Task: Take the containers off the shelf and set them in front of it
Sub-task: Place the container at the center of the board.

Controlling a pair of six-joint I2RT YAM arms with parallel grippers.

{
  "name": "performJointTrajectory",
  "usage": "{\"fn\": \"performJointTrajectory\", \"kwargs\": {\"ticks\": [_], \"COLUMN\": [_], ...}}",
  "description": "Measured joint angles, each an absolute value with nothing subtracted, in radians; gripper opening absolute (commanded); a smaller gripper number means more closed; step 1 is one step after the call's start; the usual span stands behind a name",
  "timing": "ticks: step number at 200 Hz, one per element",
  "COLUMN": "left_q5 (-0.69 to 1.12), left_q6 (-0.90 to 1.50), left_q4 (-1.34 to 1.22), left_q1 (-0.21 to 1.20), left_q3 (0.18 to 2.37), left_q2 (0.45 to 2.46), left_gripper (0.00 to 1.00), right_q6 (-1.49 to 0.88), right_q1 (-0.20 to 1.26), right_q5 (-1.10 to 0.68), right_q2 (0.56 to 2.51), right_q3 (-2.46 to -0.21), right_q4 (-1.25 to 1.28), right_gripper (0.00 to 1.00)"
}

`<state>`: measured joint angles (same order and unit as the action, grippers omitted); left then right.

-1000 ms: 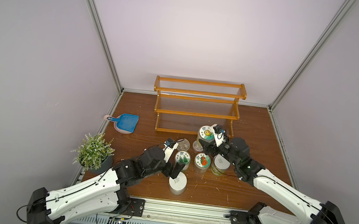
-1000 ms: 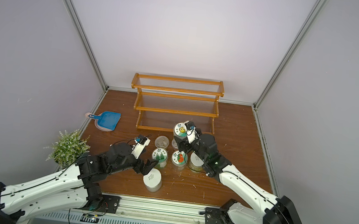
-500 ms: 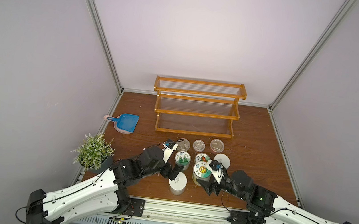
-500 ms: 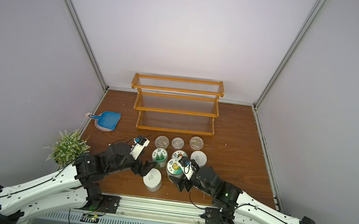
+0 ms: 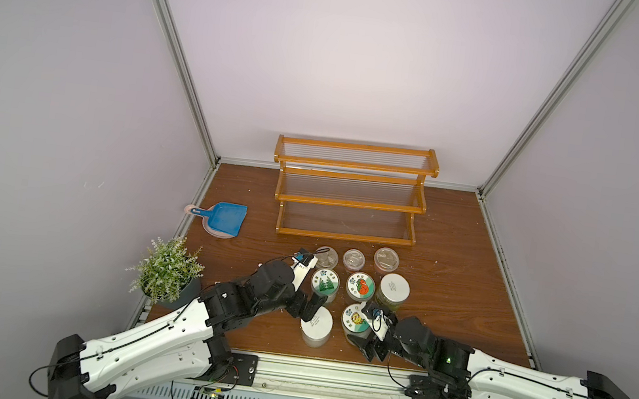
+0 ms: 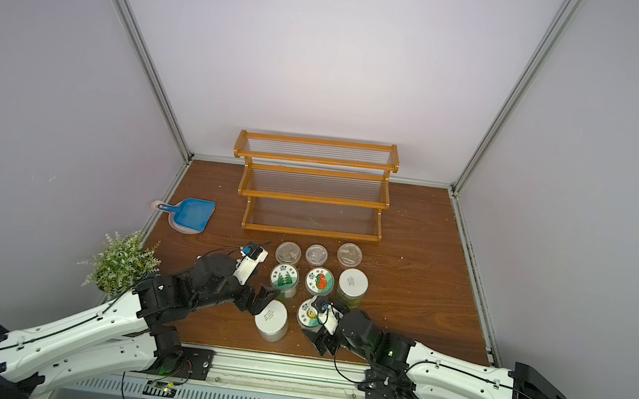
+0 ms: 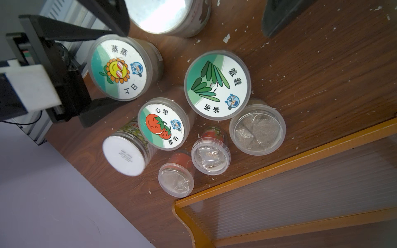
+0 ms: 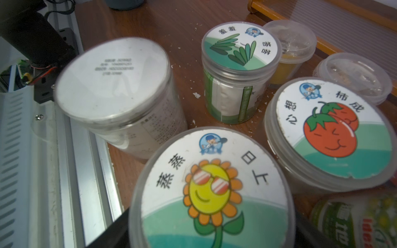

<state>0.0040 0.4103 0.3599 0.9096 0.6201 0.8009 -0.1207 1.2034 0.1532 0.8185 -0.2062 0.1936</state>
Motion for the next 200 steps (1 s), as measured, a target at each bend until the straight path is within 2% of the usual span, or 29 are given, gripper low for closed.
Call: {"fn": "performJointTrajectory", "kwargs": {"ticks": [57,118,200], "left_q5": [0.004,0.004,-0.014], "left_q6": [0.408,0.384,0.351], "left_q4": [0.364,0.361,0.240], "left_q1": [0.909,0.898,0.736], "left_q3": [0.623,0.643,0.662], "left_q2": [0.815,0.850,0.903], "left_gripper": [1.00,1.00,1.00], "right_q6": [-0.144,-0.178,-0.194], "right_q1": [1.203,1.203,1.175], "right_q5": [0.152,0.152,0.191], "right_q2": [0.832,0.841,0.747], "right_q3": [-0.182,-0.251,-0.548], "right_q4": [0.250,0.134,-0.158], "right_gripper": [0.99,0.99,0.99]}}
